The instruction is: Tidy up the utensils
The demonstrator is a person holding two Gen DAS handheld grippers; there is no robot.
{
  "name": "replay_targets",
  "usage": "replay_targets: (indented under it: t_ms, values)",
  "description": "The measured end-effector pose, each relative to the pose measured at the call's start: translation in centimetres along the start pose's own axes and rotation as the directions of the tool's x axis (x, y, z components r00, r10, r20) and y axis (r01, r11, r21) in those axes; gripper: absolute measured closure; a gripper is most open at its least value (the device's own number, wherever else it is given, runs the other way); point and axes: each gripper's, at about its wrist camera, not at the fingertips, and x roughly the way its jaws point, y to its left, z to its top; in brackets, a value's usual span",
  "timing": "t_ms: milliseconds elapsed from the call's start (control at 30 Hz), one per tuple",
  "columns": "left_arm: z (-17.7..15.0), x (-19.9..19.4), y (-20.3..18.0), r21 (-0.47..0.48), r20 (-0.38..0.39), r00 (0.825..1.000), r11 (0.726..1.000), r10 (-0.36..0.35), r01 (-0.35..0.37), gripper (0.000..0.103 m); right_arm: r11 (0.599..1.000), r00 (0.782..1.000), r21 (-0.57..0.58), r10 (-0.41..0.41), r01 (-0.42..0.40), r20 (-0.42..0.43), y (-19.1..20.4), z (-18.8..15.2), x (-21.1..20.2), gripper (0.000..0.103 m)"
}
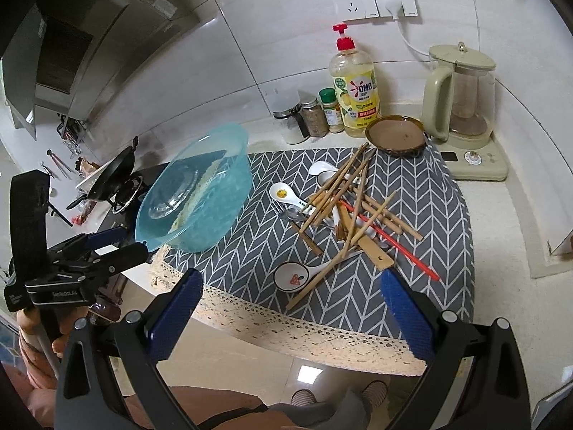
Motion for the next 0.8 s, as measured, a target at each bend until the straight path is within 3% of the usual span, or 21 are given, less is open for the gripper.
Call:
replay_targets:
  t_ms: [800]
  values:
    - [-0.11, -0.27, 0.30, -0.011, -0.010, 1.000, 1.000, -0.020, 0.020, 0.004, 1.000, 1.000, -0.014, 0.004, -0.004, 0.001, 0.50, -0.23, -0.19, 0.007]
